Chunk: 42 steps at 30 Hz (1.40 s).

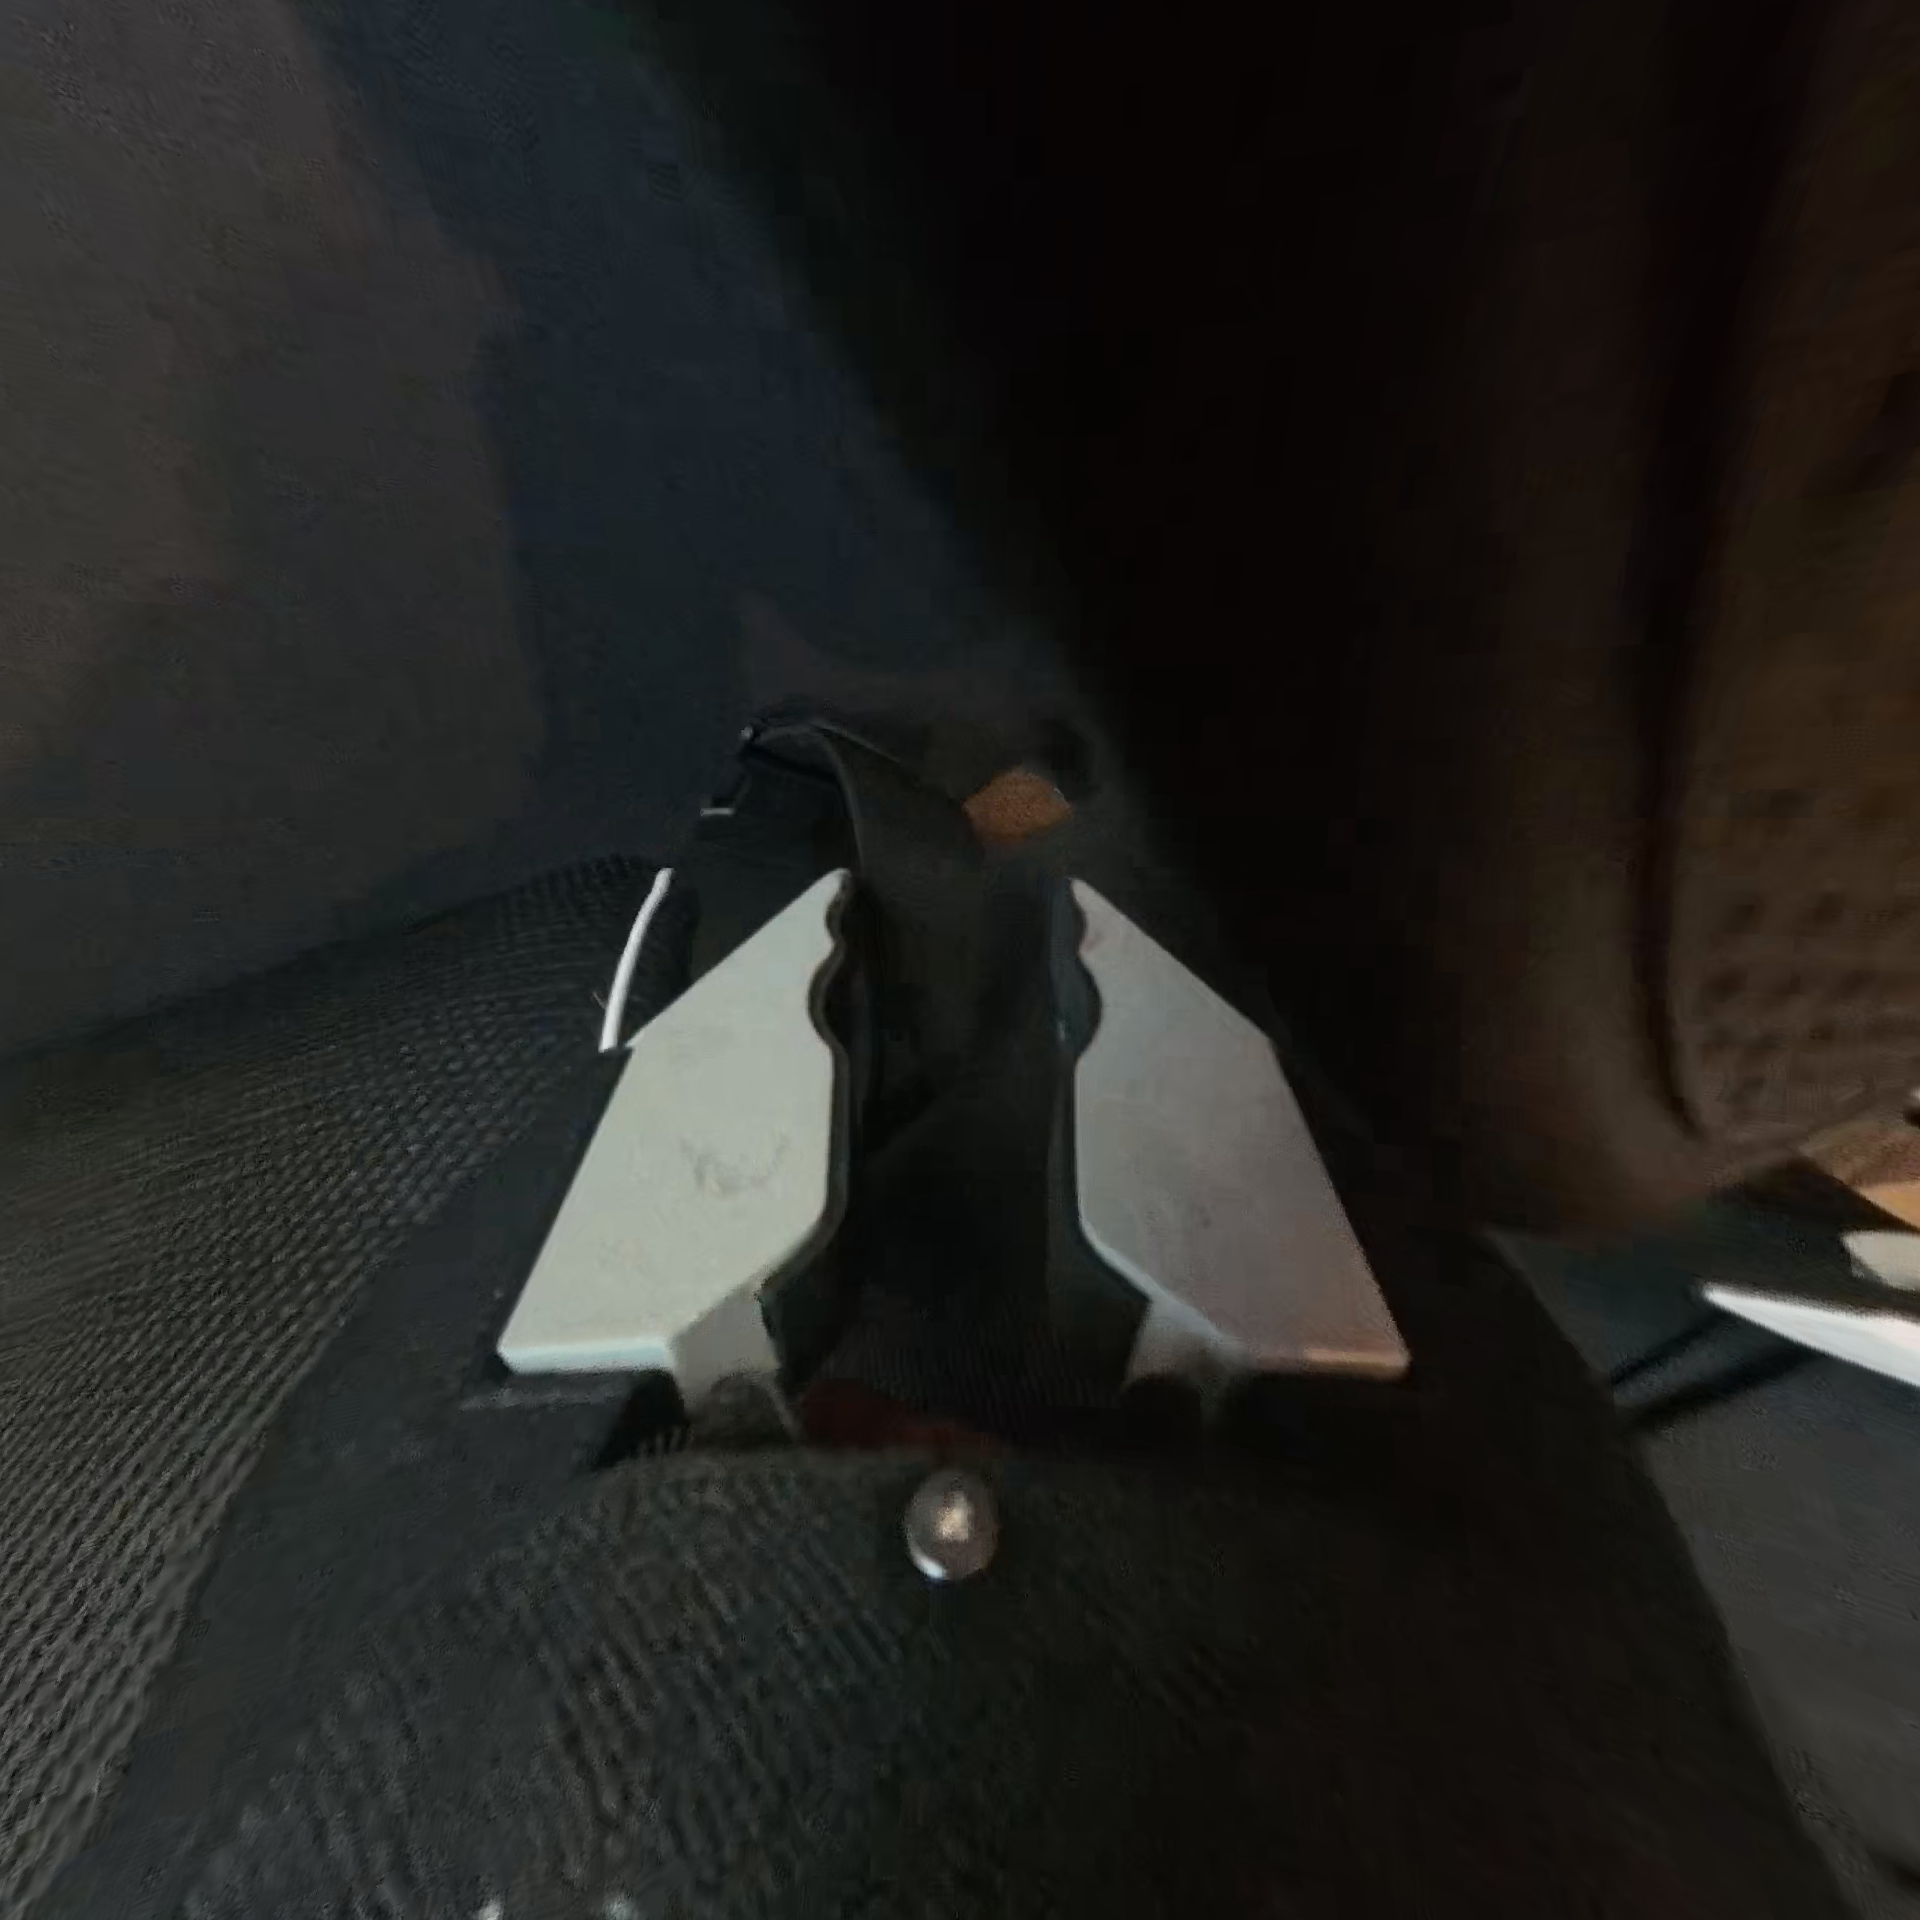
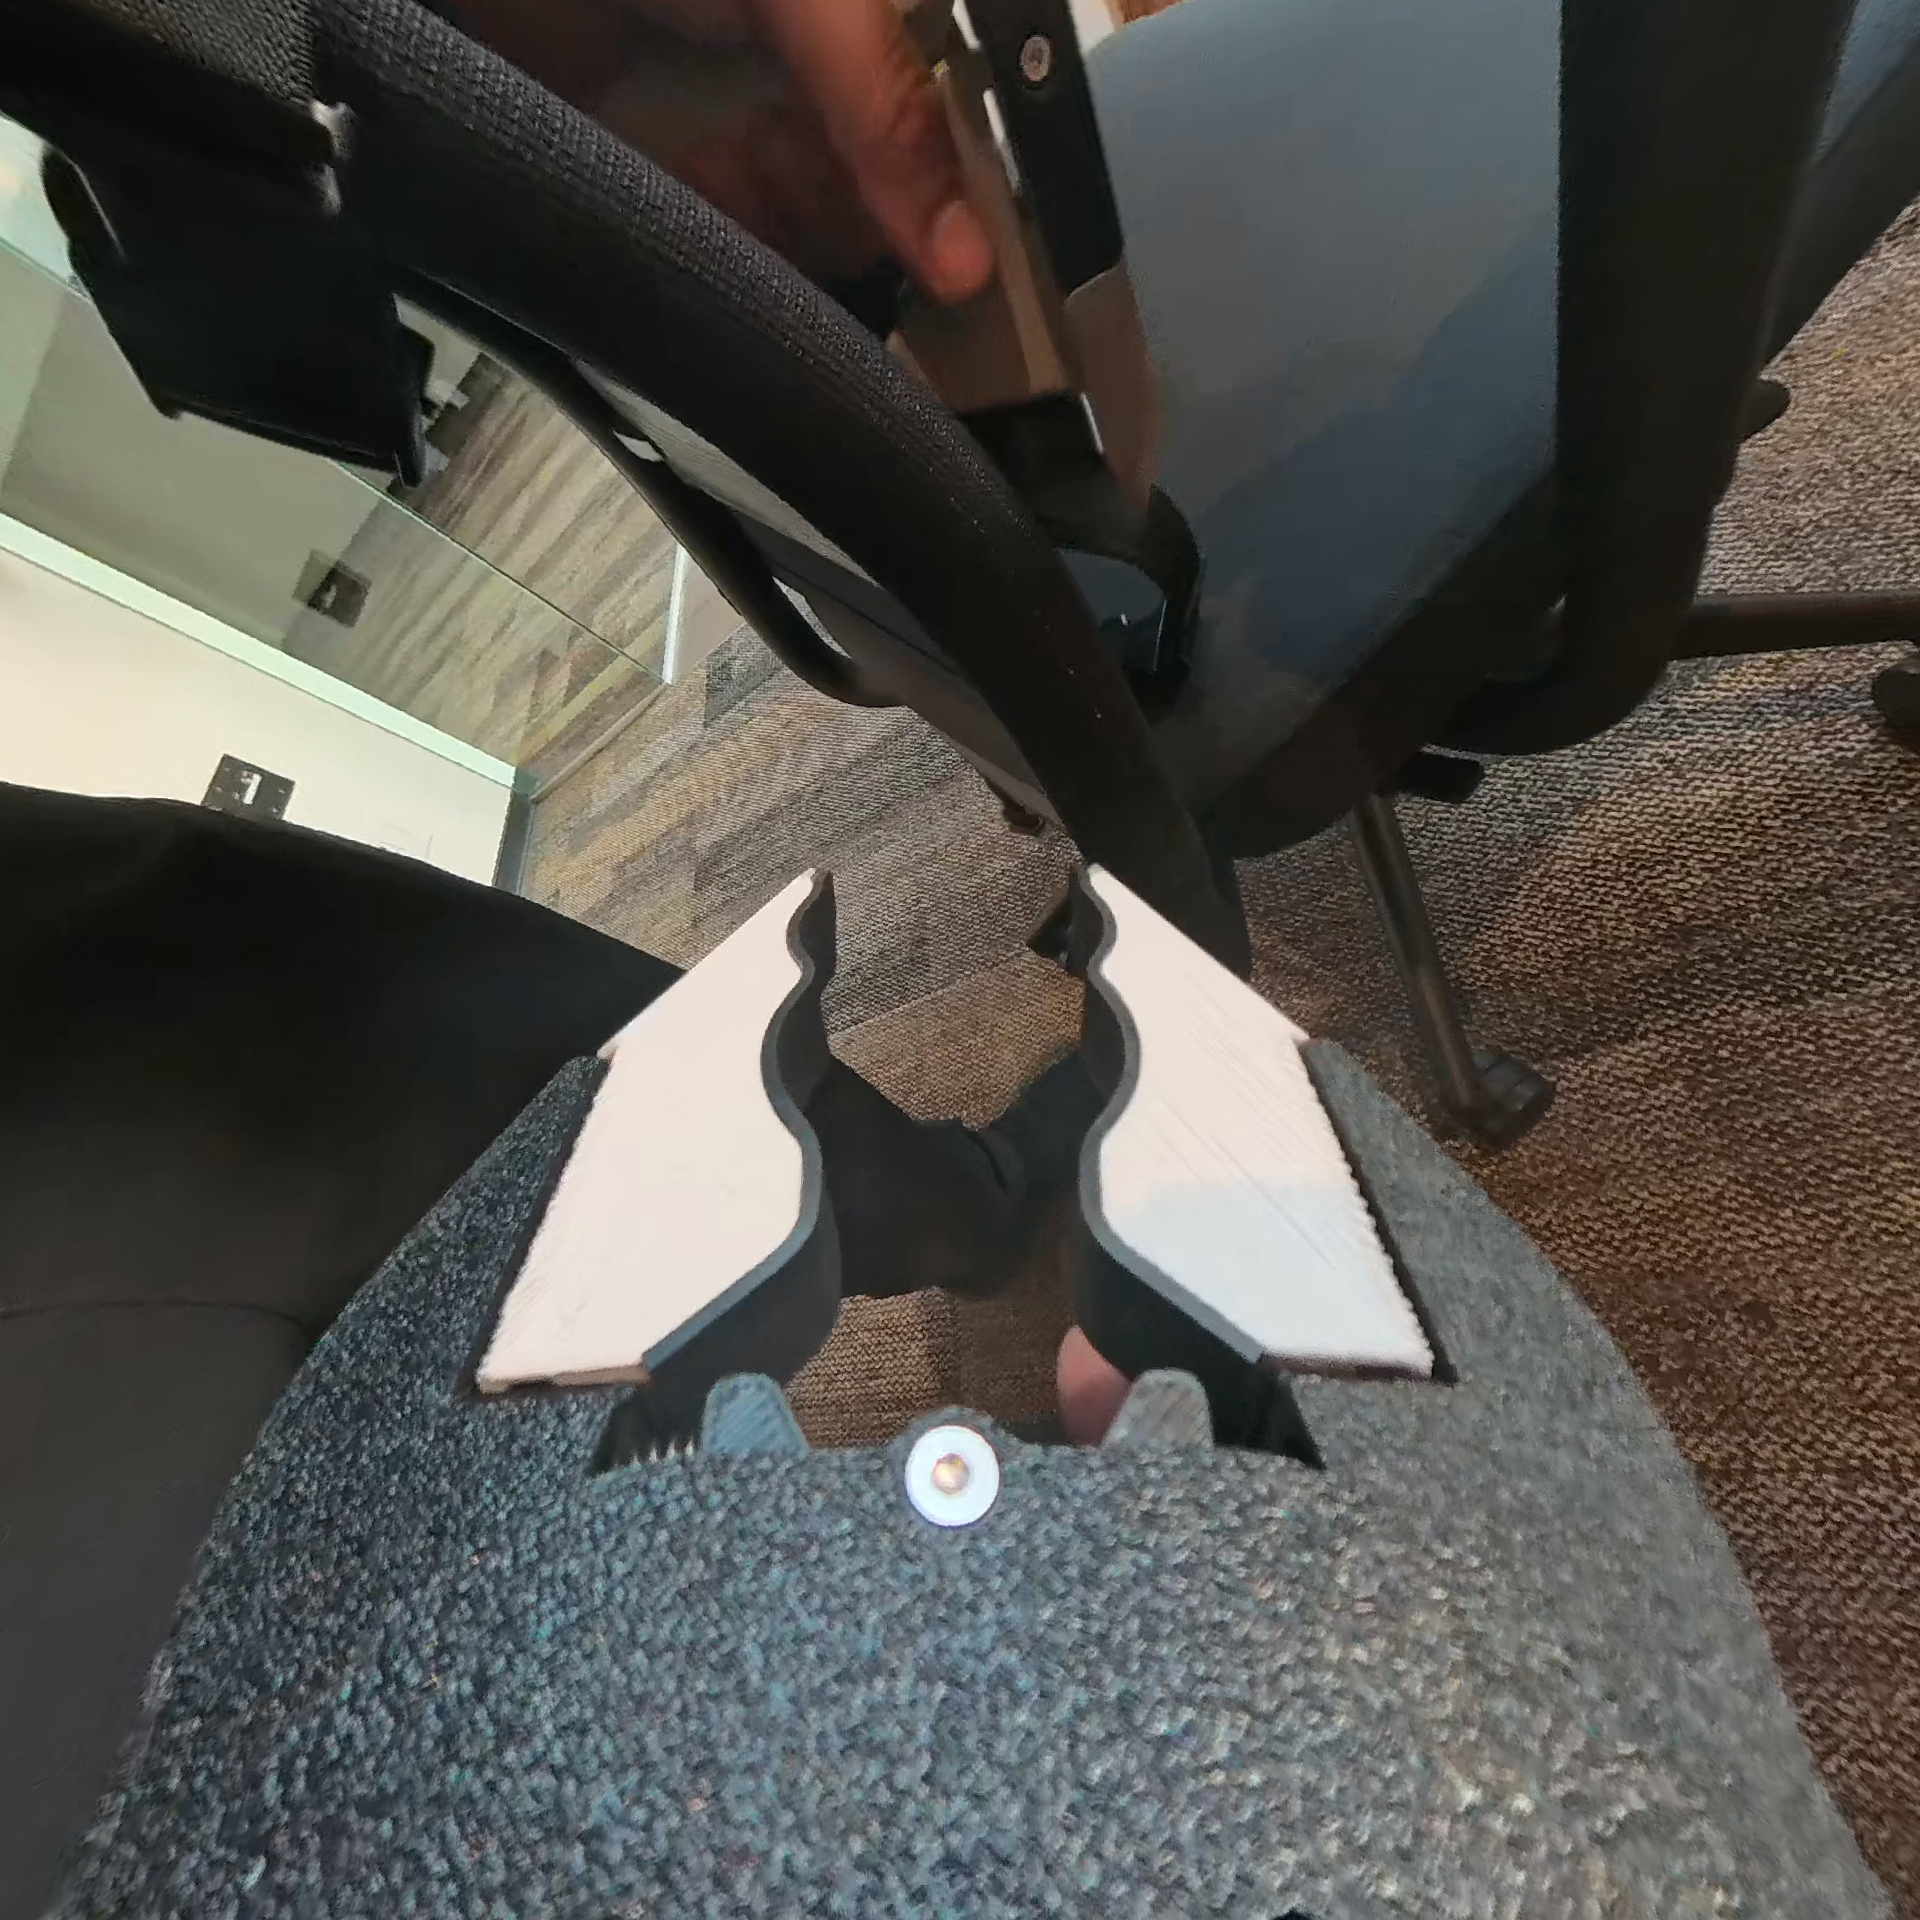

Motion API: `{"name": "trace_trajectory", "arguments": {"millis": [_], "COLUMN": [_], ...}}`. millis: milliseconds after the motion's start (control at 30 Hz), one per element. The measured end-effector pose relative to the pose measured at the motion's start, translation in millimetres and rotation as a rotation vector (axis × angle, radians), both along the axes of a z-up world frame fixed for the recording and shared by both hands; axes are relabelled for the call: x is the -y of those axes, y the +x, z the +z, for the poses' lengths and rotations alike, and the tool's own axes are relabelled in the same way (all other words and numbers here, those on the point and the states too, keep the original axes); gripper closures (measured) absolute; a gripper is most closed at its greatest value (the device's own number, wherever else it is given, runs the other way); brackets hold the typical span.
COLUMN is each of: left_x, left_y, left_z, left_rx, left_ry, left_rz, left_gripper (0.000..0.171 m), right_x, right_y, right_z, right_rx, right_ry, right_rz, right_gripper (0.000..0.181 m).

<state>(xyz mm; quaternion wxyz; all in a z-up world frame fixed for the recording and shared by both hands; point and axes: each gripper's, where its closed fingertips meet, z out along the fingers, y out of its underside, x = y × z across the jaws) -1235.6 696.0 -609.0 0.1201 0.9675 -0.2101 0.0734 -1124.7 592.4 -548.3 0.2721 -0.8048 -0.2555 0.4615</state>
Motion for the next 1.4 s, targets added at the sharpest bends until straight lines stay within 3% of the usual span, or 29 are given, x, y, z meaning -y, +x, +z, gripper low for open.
{"name": "trace_trajectory", "arguments": {"millis": [233,267,300,500,567,667,767,933,1100,1133,1167,1400], "left_x": [18,21,23,30,28,33,41,39,41,41,41,42], "left_y": [-7,-9,-10,-7,-4,3,3,7,11,11,11,12], "left_z": [7,8,8,24,38,57,59,61,63,63,64,61], "left_rx": [-0.026,-0.032,-0.041,-0.01,0.011,0.069,0.109,0.141,0.162,0.169,0.176,0.241], "left_ry": [-0.067,-0.075,-0.077,-0.086,-0.056,-0.01,0.007,0.047,0.078,0.079,0.077,0.067], "left_rz": [-0.008,-0.005,-0.006,-0.121,-0.247,-0.591,-0.919,-1.219,-1.332,-1.352,-1.375,-1.437], "left_gripper": [0.122,0.136,0.168,0.171,0.171,0.171,0.171,0.171,0.171,0.171,0.171,0.171], "right_x": [-5,-5,-4,1,0,-11,-27,-58,-70,-76,-82,-94], "right_y": [-3,-3,-2,-2,-4,-9,-21,-34,-52,-51,-48,-47], "right_z": [3,3,2,0,-3,-9,-14,-36,-50,-53,-56,-74], "right_rx": [0.001,-0.002,-0.002,-0.001,0.004,0.01,0.028,0.197,0.253,0.259,0.266,0.321], "right_ry": [0.016,0.015,0.011,0.004,0.007,0.032,0.077,0.243,0.334,0.331,0.316,0.341], "right_rz": [-0.007,-0.015,-0.021,-0.018,-0.001,0.03,0.092,0.176,0.34,0.345,0.351,0.473], "right_gripper": [0.136,0.136,0.136,0.136,0.135,0.132,0.128,0.116,0.116,0.103,0.102,0.114]}}
